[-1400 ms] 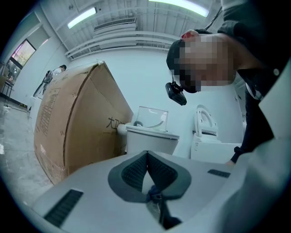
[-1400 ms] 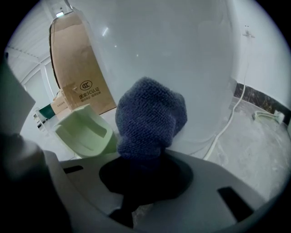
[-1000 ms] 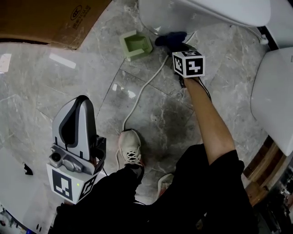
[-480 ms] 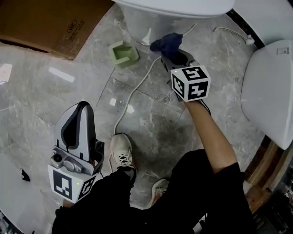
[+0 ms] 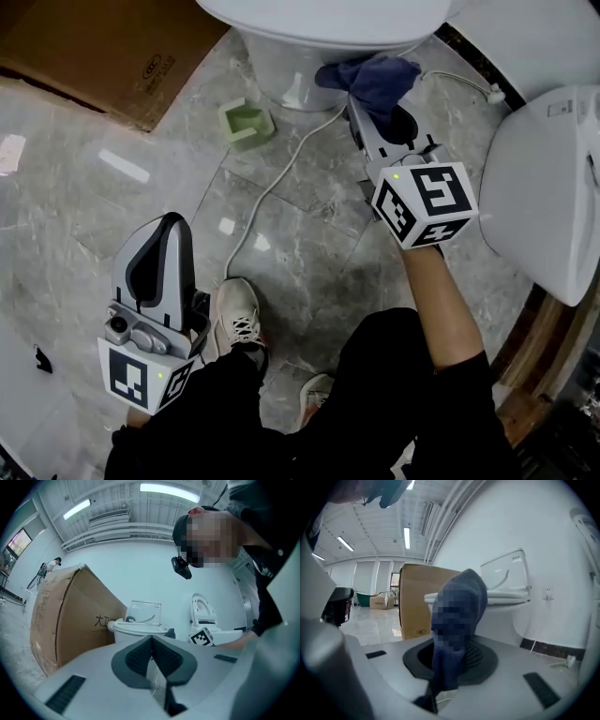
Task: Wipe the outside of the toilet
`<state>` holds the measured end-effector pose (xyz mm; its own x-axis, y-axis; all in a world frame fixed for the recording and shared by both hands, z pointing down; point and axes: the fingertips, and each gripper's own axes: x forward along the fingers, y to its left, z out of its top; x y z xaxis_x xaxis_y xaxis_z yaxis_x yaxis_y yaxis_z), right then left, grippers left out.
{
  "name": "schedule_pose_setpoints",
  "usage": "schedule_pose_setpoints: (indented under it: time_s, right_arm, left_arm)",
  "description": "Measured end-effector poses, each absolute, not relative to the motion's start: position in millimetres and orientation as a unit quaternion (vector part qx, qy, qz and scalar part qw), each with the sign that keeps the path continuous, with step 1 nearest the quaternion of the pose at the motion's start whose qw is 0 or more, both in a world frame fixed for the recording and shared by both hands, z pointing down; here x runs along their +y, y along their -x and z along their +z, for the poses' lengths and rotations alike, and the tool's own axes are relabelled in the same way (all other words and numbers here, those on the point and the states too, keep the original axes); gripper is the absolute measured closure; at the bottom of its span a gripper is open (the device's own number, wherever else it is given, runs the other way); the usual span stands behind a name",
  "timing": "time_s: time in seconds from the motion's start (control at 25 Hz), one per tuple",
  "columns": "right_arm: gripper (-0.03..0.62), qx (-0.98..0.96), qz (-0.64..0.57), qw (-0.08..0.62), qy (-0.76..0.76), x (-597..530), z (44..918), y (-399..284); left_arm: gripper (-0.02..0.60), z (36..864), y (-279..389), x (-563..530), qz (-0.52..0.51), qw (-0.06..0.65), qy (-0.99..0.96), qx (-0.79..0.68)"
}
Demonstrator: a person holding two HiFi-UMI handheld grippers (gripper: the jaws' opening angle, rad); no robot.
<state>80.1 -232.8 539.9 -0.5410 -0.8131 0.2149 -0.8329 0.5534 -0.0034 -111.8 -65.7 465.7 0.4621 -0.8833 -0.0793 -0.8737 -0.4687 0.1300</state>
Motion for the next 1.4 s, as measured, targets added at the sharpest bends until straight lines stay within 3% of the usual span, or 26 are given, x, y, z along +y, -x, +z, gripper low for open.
schedule_pose_setpoints:
  time_s: [0.24, 0.6, 1.4]
  right_arm:
    - [0.523, -0.878, 0.039, 0.061, -0.474, -241, 505, -76]
    - [0.523, -0.874, 0.028, 0.071, -0.48, -253, 505, -65]
    - [0.525, -0.859, 0.045, 0.123, -0.494, -279, 582, -64]
  left_arm:
    - [0.572, 463, 114, -61, -0.07, 0.033, -0.852, -0.517]
    - [0.572, 471, 122, -61, -0.071, 0.042, -0.85, -0.52]
    - [0.572, 482, 133, -65, -0.065, 0.056, -0.851, -0.518]
